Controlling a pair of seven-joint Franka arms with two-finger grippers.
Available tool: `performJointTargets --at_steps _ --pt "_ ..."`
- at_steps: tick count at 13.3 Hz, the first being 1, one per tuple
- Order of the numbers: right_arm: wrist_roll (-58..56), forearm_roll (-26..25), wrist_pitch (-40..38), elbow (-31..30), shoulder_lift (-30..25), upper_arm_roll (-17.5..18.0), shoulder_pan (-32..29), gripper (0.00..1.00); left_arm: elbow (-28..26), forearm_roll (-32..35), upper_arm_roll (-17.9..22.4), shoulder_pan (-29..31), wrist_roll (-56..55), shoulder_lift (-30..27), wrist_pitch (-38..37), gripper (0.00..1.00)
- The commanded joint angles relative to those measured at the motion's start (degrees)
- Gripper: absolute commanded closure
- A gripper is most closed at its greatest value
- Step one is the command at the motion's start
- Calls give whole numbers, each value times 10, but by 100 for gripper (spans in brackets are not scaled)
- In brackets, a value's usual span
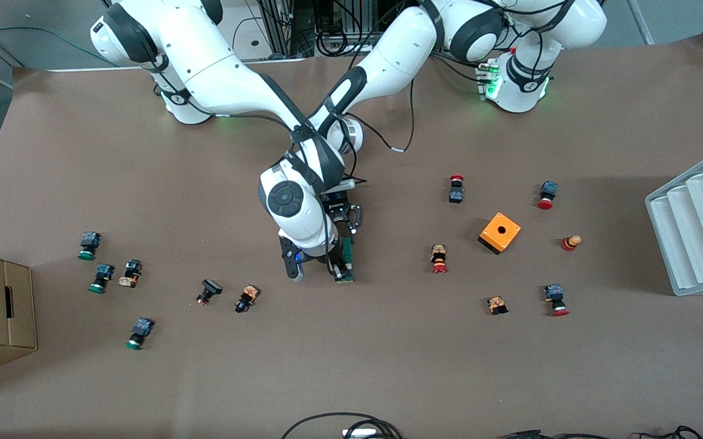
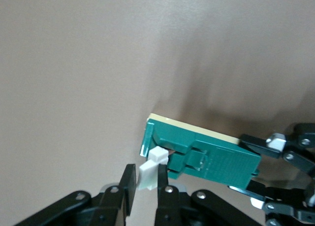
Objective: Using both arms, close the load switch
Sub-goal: 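Release the switch base with the right gripper and withdraw it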
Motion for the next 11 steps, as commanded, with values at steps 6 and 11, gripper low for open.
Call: performJointTargets --at_steps 6,11 --pt "-10 15 24 66 65 2 -8 77 13 4 -19 6 -2 17 -3 50" --pt "-10 15 16 66 58 2 -10 71 14 4 -19 6 -2 24 -4 50"
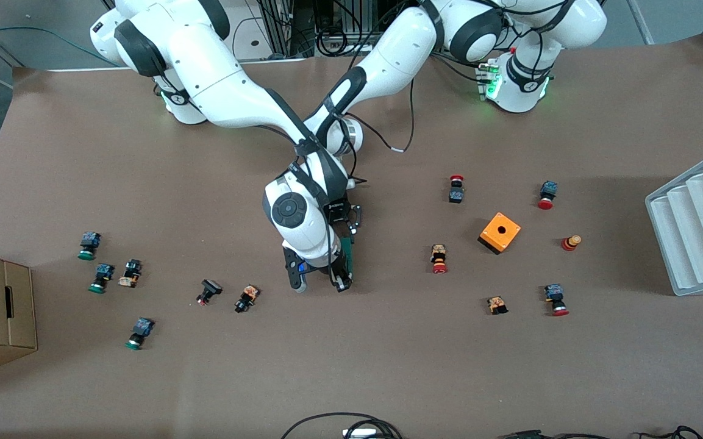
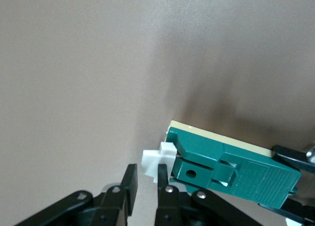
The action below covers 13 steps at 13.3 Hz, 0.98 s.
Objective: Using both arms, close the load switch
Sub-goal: 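Release the switch base with the right gripper and withdraw it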
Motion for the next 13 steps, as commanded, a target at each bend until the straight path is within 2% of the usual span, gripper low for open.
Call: performJointTargets --at_steps 1,2,3,4,6,7,8,9,13 --pt "-10 16 -7 25 8 3 -17 38 13 -1 -17 6 -2 22 -2 50" --pt "-16 16 -25 25 -2 3 -22 18 13 -1 -17 6 -2 22 -2 50" --pt "-35 16 -42 25 -19 3 -29 16 13 -1 -17 6 -2 23 -2 50" --pt "-56 17 -56 21 -39 3 -37 0 14 -1 -17 6 -2 23 -2 50" --pt "-104 16 -84 -1 -90 3 -53 0 13 -1 -17 6 -2 22 -2 47" --pt "-152 16 -106 -16 -117 3 -65 0 13 -1 -17 7 -2 22 -2 38" --pt "-201 16 -131 -33 -143 3 -79 0 14 -2 -17 7 -2 21 -3 22" --pt "-250 16 -157 -44 -166 3 -90 0 14 -2 -17 7 -1 19 -4 2" --pt "-442 15 -300 -49 -248 3 -151 0 14 -1 -17 7 3 13 -17 0"
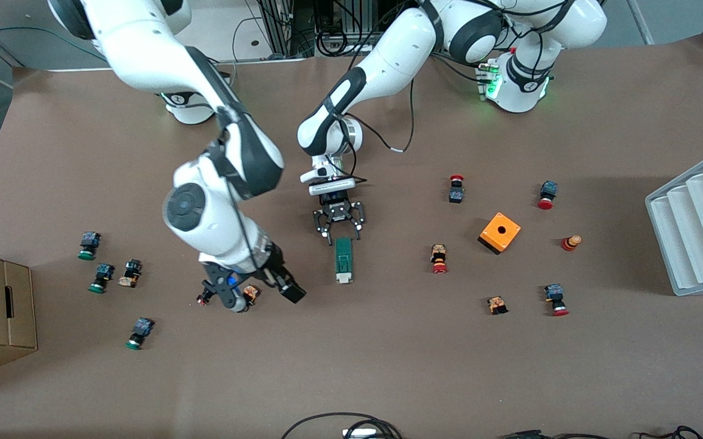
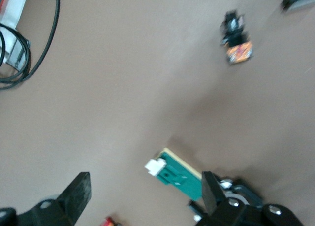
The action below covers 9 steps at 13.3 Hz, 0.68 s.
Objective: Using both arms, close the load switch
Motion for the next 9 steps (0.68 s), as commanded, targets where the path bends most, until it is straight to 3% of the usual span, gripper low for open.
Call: performJointTargets --at_steps 1,4,6,9 --pt "-146 15 -86 -40 -77 5 -50 0 12 -9 -10 4 16 6 -5 0" --pt "-330 13 -146 -66 -140 4 -122 0 9 -12 -11 4 26 -3 -5 0" --pt "-441 8 -169 -102 -190 3 -162 0 7 -49 -11 2 64 -21 -5 0" --pt "-566 -66 -175 -167 -270 3 -189 0 7 -109 -13 3 148 -49 -6 0"
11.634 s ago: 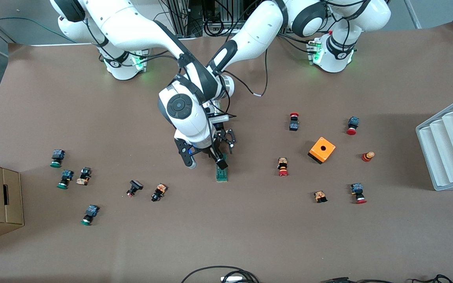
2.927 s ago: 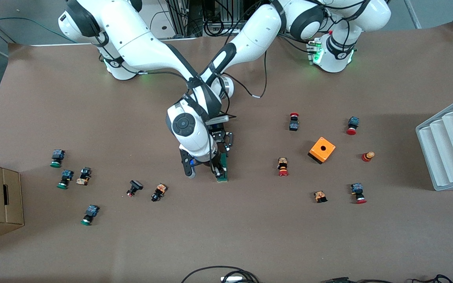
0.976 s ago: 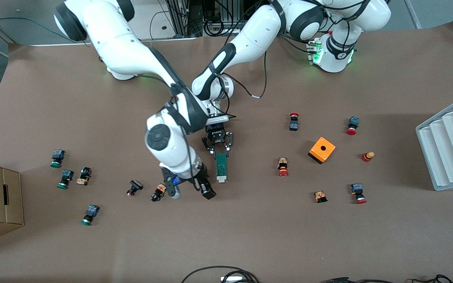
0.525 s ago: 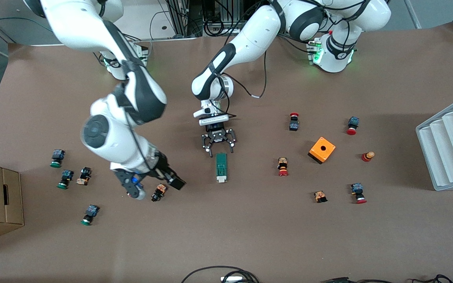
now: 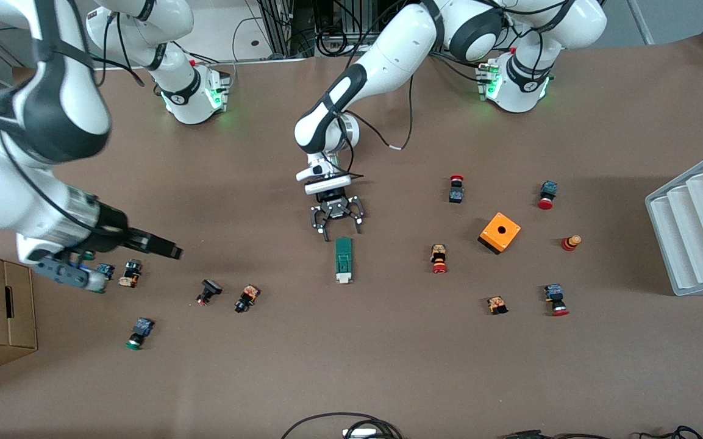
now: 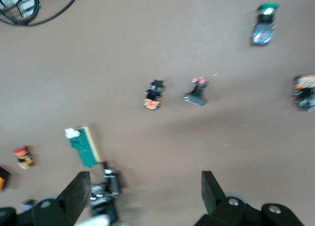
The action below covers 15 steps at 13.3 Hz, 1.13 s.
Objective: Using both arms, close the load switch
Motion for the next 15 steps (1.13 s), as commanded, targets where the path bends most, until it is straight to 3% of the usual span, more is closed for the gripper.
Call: performJointTargets --at_steps 1,4,6,10,15 --pt "-87 -62 5 -94 -97 3 -4 0 -7 -31 -16 6 63 -38 -5 0" --pt "-111 -109 -14 -139 -174 -1 -11 0 -7 -48 -24 18 96 -52 -5 0" --pt "-145 -120 -38 -142 -194 -11 -22 0 -7 -64 -26 19 118 -77 -2 0" --pt "-219 -120 2 -137 -156 -45 -24 0 -2 -127 -26 29 227 -134 3 0" --pt "-228 -124 3 -122 -141 -48 -24 0 -2 -175 -39 58 347 -208 4 0"
